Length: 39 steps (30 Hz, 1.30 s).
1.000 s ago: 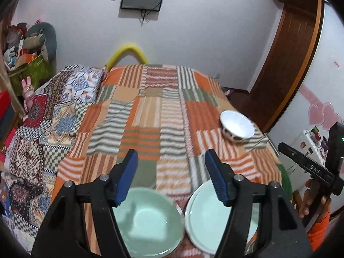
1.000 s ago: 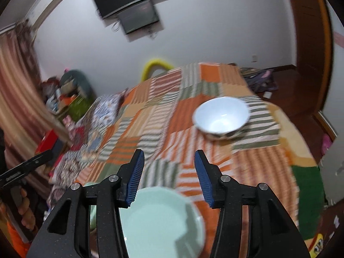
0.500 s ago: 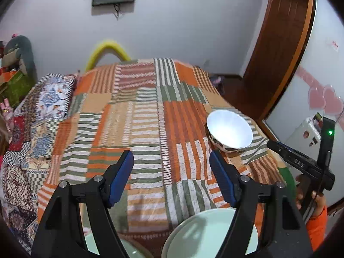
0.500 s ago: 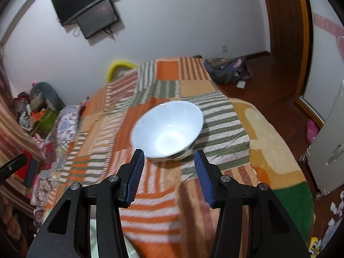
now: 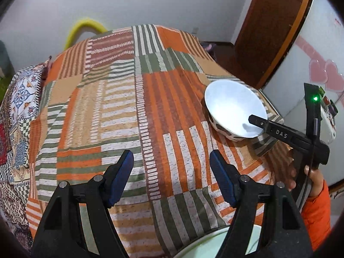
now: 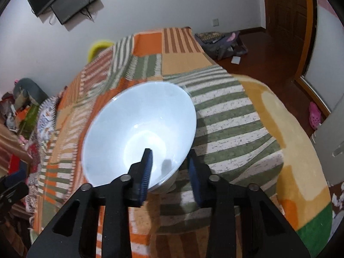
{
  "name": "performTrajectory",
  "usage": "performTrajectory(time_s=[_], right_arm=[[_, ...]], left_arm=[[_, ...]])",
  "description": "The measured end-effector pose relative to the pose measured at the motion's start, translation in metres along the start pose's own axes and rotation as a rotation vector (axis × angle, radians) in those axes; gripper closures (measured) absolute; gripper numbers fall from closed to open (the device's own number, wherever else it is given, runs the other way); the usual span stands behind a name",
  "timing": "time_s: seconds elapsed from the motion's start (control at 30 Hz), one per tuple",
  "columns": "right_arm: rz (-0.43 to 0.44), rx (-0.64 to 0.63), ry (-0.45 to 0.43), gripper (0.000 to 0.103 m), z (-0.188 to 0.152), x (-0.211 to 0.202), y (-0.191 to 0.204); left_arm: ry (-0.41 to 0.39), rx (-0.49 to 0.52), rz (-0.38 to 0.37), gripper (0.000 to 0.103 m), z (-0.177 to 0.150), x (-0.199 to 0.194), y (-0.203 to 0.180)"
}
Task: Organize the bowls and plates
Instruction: 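Move both grippers to the spotted white bowl rim and close them, then lift the spotted white bowl with both grippers and carry it over the stack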
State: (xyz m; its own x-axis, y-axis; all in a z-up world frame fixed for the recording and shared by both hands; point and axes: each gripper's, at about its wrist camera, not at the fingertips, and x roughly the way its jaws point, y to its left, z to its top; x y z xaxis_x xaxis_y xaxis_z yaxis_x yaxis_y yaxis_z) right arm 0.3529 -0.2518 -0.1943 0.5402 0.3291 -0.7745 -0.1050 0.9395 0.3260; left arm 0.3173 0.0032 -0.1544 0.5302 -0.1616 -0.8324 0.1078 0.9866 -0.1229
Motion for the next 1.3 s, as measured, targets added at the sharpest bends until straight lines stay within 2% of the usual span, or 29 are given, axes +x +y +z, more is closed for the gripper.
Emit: performTrajectory(time_s=[0.2,0.27,0.4,0.47,0.63,0.73,0.8,0.87,0.97,1.3], right_arm=[[0.018,-0.055,0.005,0.081,-0.006,-0.007,0.004],[0.036,-0.073,0.011,0.081,-0.01,-0.012,0.004],[0.082,-0.088,0.022,0.081,-0.017,-0.019,0.004],[0.091,-0.094,0.024,0.081,-0.017,-0.018,0.004],[0.111,-0.079,0.025,0.081,-0.014,-0.011,0.002],[0.117,-0.08,0.023,0.081,-0.013,-0.008,0.002],[0.127,-0.077,0.022,0.081,-0.012,-0.007,0.002],[0.138,-0.071,0.02,0.081,-0.013,-0.007,-0.001],[0.144,-0.07,0.014,0.081,-0.012,-0.005,-0.001],[0.134,-0.064,0.007,0.081,-0.012,-0.01,0.003]], left_arm=[[0.034,0.008,-0.016,0.033,0.003,0.018,-0.005],[0.042,0.013,-0.027,0.041,0.006,0.022,-0.008],[0.068,0.022,-0.046,0.049,0.013,0.035,-0.018],[0.084,0.041,-0.048,0.057,0.019,0.043,-0.025],[0.099,0.056,-0.063,0.06,0.037,0.067,-0.042],[0.101,0.052,-0.036,0.061,0.046,0.084,-0.048],[0.111,0.043,-0.029,0.065,0.05,0.097,-0.048],[0.119,0.042,-0.023,0.077,0.053,0.109,-0.049],[0.122,0.047,-0.04,0.086,0.055,0.12,-0.051],[0.123,0.084,-0.033,0.089,0.046,0.107,-0.057]])
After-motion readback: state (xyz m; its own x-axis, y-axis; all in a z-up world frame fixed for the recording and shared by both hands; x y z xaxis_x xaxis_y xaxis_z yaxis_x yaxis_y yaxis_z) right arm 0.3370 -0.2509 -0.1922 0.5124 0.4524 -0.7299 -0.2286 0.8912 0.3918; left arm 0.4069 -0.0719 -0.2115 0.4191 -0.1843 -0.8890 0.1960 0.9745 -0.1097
